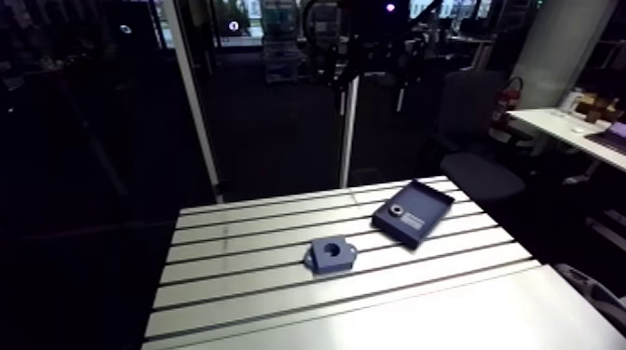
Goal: Pick up the bearing and press it into the housing until flush.
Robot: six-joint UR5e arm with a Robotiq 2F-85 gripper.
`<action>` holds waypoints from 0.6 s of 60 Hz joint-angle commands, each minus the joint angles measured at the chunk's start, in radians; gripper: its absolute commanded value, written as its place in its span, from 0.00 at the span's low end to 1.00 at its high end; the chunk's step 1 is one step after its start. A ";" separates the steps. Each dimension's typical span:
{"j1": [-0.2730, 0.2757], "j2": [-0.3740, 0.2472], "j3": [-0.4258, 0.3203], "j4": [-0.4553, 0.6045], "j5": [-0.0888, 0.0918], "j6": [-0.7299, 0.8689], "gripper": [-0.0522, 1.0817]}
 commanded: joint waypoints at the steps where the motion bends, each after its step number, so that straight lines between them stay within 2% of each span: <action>1: -0.043 0.040 0.005 -0.059 -0.001 -0.073 0.05; 29: -0.068 0.091 0.057 -0.203 0.000 -0.127 0.05; 36: -0.097 0.102 0.077 -0.225 0.000 -0.138 0.05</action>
